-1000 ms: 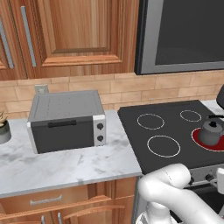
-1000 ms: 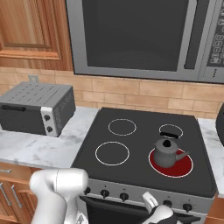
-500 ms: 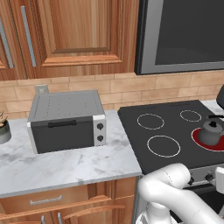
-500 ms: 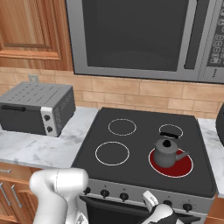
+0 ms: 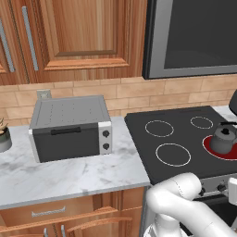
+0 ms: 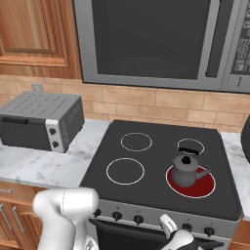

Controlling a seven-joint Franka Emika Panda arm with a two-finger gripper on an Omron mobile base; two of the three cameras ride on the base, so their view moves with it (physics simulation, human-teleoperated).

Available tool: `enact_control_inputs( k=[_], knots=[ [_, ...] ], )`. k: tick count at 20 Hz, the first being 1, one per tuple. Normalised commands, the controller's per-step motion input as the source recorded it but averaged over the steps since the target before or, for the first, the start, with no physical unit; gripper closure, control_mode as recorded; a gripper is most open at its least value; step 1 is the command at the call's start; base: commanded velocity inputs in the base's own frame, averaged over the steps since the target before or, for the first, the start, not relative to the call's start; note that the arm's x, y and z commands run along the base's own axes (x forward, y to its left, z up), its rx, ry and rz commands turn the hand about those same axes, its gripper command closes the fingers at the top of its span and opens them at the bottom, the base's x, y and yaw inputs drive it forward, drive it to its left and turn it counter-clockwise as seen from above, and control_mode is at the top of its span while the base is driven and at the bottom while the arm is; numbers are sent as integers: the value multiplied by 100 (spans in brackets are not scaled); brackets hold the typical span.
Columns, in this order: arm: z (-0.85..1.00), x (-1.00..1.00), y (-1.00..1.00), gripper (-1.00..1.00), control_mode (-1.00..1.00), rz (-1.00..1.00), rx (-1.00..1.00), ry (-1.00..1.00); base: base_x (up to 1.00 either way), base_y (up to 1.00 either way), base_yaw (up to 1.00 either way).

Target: Lower the heat of the kettle.

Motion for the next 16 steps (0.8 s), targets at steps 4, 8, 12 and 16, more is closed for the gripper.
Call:
enact_control_inputs(
  k=[4, 8, 12, 16],
  knots=[
    [-8, 0, -3, -100, -100, 0, 1, 0, 0, 0, 0],
    [-7, -1, -7, -100, -100, -1, 1, 0, 0, 0, 0],
    [-4, -13, -10, -100, -100, -1, 2, -1, 0, 0, 0],
    [-1, -15, -8, -100, -100, 0, 3, 0, 0, 0, 0]
  ],
)
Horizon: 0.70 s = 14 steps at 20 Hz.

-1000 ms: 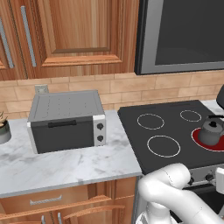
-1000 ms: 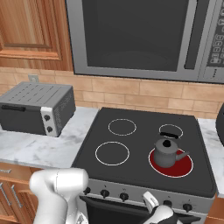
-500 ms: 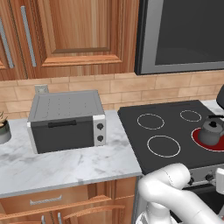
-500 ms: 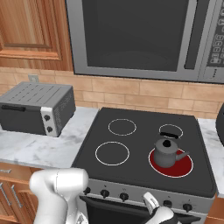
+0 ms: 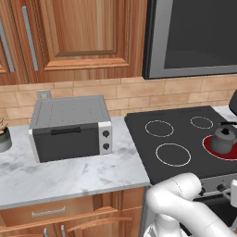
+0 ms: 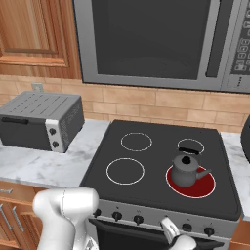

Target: Lower the heat of the kettle.

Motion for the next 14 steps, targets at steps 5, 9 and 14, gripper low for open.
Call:
enact_control_inputs(
  k=[5, 9, 14],
  knots=[
    [0, -2, -5, -100, -100, 0, 2, 0, 0, 0, 0],
    [0, 9, 0, -100, -100, 0, 1, 0, 0, 0, 0],
    [0, 17, 0, -100, -100, 0, 0, 0, 0, 0, 0]
  ],
)
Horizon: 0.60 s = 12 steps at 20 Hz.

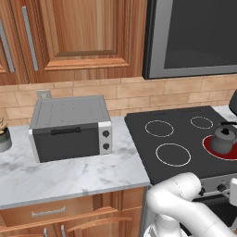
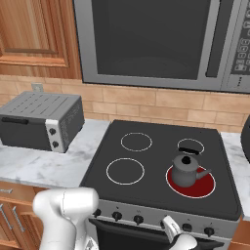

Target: Lower the heat of the kettle.

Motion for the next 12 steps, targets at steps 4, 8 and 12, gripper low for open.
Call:
enact_control_inputs(
  k=[4, 8, 12],
  knots=[
    [-6, 13, 0, -100, -100, 0, 0, 0, 0, 0, 0],
    [-14, 5, 0, -100, -100, 0, 0, 0, 0, 0, 0],
    [-15, 0, 0, -100, -100, 0, 0, -1, 0, 0, 0]
  ],
)
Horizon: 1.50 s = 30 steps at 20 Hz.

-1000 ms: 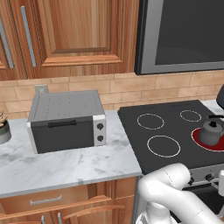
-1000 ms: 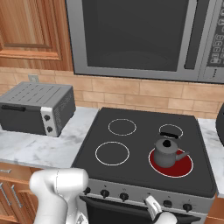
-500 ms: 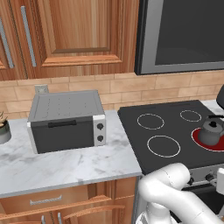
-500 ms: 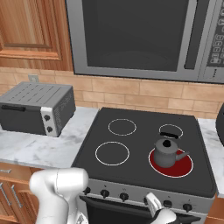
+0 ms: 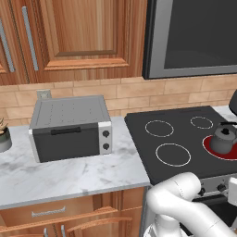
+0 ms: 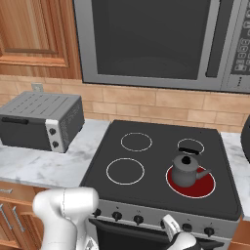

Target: Lower the heat of the kettle.

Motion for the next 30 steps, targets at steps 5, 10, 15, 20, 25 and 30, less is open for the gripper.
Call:
enact_control_inputs(
  k=[5, 10, 15, 20, 25, 30],
  knots=[
    [-9, 1, 0, -100, -100, 0, 0, -1, 0, 0, 0],
    [-7, 13, 0, 100, -100, 0, 0, 0, 0, 0, 0],
    [-4, 20, 0, 100, -100, 0, 0, 0, 0, 0, 0],
    [0, 12, 0, 100, -100, 0, 1, -2, 0, 0, 0],
    [0, 2, 0, 100, -100, 0, 1, -5, 0, 0, 0],
    [0, 0, 0, 100, -100, 0, 6, -1, 0, 0, 0]
  ],
)
